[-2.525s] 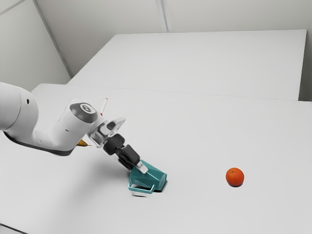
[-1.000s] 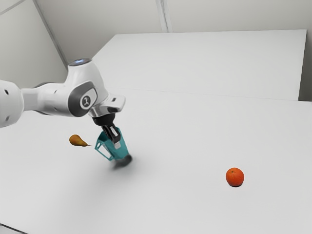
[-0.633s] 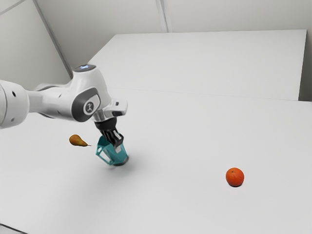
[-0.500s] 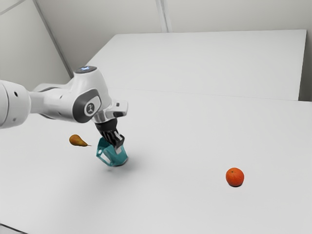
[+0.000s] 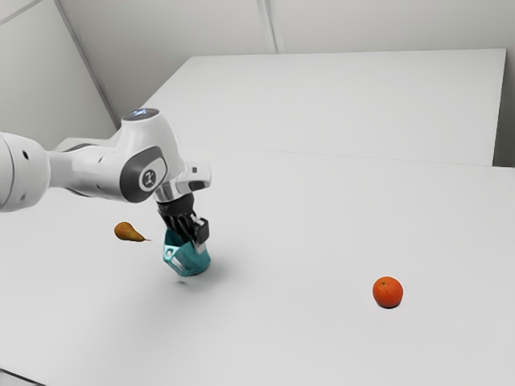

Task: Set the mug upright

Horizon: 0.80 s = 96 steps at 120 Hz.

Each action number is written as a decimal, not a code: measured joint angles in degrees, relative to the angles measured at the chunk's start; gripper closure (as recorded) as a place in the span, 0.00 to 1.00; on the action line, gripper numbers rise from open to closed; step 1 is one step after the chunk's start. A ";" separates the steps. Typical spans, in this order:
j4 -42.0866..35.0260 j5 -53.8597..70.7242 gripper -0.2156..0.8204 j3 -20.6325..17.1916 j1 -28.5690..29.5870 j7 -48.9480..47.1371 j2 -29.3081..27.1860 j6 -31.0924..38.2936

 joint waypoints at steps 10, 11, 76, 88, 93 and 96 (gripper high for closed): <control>0.05 -0.02 0.55 -0.07 0.16 -0.31 -0.85 -0.17; 0.06 -0.02 0.54 -0.07 0.17 -0.34 -1.01 -0.21; 18.04 -0.66 0.25 0.26 0.09 -3.65 -6.86 -16.11; 27.67 -0.37 0.23 2.82 -2.00 -5.14 -4.25 -22.00; 31.85 -0.30 0.23 3.98 -3.03 -5.79 -2.28 -24.42; 33.88 -0.27 0.23 4.71 -3.67 -6.15 -1.33 -25.74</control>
